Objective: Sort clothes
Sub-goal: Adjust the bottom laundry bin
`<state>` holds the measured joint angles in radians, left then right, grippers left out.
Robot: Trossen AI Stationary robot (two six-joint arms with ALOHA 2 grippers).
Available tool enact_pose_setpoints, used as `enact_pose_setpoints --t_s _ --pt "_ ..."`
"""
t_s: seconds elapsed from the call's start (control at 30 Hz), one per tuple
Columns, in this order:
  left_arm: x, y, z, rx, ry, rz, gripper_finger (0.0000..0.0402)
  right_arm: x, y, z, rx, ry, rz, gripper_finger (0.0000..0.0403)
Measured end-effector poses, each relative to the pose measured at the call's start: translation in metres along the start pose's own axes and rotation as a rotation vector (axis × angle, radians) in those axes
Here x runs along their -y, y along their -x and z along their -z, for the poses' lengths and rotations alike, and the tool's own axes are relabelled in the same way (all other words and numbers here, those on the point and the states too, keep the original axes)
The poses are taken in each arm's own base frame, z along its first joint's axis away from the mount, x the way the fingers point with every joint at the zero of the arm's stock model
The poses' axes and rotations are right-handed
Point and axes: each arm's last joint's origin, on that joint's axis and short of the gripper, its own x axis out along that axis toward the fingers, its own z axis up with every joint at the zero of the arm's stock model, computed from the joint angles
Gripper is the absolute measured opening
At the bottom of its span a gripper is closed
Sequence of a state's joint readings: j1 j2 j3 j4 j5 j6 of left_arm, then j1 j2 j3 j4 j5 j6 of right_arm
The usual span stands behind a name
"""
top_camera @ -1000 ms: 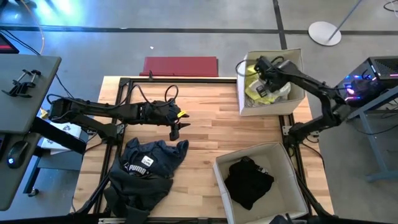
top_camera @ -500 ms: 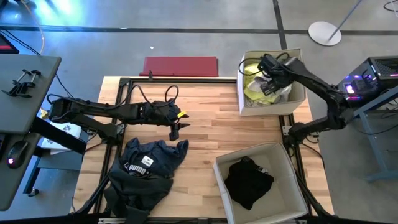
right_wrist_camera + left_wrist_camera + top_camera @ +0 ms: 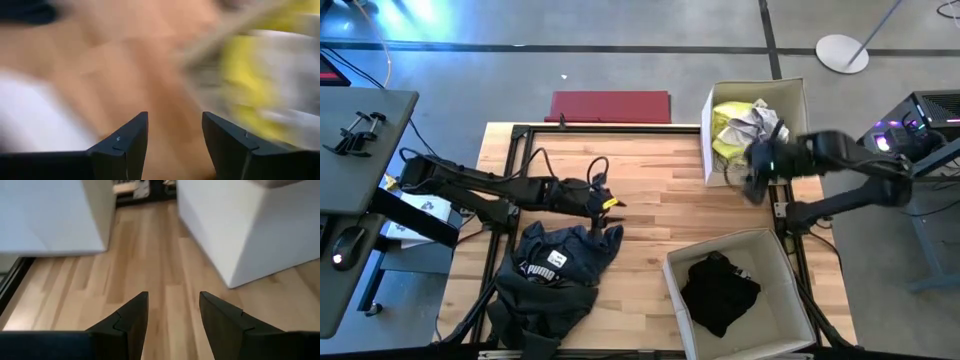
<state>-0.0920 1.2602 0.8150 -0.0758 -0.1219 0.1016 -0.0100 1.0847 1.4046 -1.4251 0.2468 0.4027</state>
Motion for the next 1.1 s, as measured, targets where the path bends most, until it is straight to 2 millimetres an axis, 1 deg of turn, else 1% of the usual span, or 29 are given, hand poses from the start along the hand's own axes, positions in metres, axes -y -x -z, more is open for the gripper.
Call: enact_pose_setpoints --t_s 0.07,0.13,0.2,0.27,0.33,0.43,0.53,0.6,0.67,0.8,0.83,0.97,1.1 --pt "0.006 0.001 -0.002 0.022 -0.020 0.016 0.0165 -0.024 -0.003 0.004 0.010 0.083 -0.115 0.0177" --pt "0.010 0.001 -0.004 0.036 -0.039 0.029 0.0165 -0.049 -0.007 0.005 0.044 0.168 -0.195 0.0177" --pt "0.012 0.002 -0.005 0.047 -0.057 0.036 0.0165 -0.074 -0.014 0.005 0.072 0.267 -0.242 0.0177" --pt "0.014 0.002 -0.006 0.055 -0.061 0.040 0.0165 -0.094 -0.023 0.005 0.087 0.354 -0.240 0.0177" --pt "0.014 0.002 -0.006 0.059 -0.061 0.040 0.0165 -0.109 -0.035 0.005 0.056 0.416 -0.214 0.0177" --pt "0.014 0.002 -0.006 0.058 -0.061 0.041 0.0165 -0.122 -0.056 0.005 -0.037 0.456 -0.177 0.0177" --pt "0.014 0.002 -0.006 0.056 -0.061 0.041 0.0165 -0.127 -0.071 0.004 -0.125 0.467 -0.154 0.0171" --pt "0.014 0.002 -0.006 0.056 -0.061 0.040 0.0165 -0.126 -0.082 0.008 -0.224 0.465 -0.114 0.0152" --pt "0.014 0.002 -0.006 0.056 -0.061 0.040 0.0165 -0.123 -0.085 0.009 -0.276 0.451 -0.084 0.0117" --pt "0.014 0.002 -0.006 0.054 -0.062 0.040 0.0165 -0.109 -0.082 0.014 -0.370 0.441 0.016 0.0024" --pt "0.014 0.002 -0.006 0.054 -0.062 0.040 0.0165 -0.107 -0.082 0.015 -0.381 0.442 0.037 0.0013" --pt "0.014 0.002 -0.006 0.052 -0.061 0.040 0.0165 -0.097 -0.074 0.021 -0.450 0.415 0.117 0.0021" --pt "0.014 0.002 -0.005 0.051 -0.062 0.040 0.0165 -0.099 -0.070 0.025 -0.487 0.408 0.028 0.0005"
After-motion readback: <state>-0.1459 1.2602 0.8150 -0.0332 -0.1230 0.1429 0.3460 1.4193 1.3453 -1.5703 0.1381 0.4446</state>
